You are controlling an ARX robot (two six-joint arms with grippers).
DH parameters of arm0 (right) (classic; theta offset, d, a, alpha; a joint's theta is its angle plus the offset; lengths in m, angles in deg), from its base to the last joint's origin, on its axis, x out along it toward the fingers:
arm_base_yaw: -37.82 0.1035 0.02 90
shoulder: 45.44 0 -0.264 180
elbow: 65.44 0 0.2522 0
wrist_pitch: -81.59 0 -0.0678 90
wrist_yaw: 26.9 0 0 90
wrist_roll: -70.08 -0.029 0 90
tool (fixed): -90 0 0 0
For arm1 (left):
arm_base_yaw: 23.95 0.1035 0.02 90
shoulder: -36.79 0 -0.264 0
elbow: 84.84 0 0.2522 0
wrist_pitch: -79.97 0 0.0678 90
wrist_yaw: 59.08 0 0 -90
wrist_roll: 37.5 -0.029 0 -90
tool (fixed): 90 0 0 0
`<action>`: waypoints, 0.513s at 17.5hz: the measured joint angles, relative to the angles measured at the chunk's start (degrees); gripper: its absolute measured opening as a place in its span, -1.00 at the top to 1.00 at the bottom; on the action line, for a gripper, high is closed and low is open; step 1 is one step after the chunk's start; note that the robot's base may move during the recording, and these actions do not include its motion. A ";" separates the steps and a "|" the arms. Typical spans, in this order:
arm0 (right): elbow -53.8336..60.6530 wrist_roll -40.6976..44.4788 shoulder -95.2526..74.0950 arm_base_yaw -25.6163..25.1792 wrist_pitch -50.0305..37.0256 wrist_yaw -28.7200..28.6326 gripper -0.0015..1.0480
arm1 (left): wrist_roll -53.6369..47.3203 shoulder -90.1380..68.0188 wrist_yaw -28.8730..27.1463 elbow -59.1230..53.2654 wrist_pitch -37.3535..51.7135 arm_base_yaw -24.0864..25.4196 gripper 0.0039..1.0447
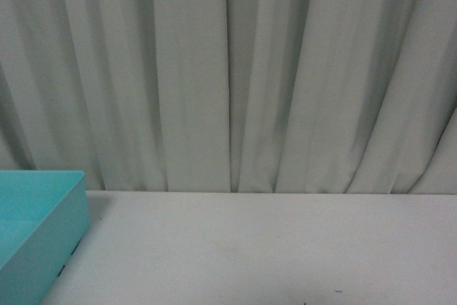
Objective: Wind up and store yellow beetle toy
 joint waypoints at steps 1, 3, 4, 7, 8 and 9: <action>0.00 0.00 0.00 0.00 0.02 0.00 -0.87 | 0.00 0.00 0.00 0.00 0.02 0.00 0.97; 0.00 0.00 0.00 0.00 0.02 0.00 -0.87 | 0.04 0.00 0.00 0.00 0.00 0.00 0.71; 0.00 0.00 0.00 0.00 0.00 0.00 -0.87 | 0.07 0.00 0.00 0.00 0.00 0.00 0.54; 0.00 0.00 0.00 0.00 0.02 0.00 -0.87 | 0.07 0.00 0.00 0.00 0.00 0.00 -0.05; 0.00 0.00 0.00 0.00 0.02 0.00 -0.87 | 0.07 0.00 0.00 0.00 0.00 0.00 -0.24; 0.00 0.00 0.00 0.00 0.00 0.00 -0.87 | 0.07 0.00 0.00 0.00 0.00 0.00 -0.38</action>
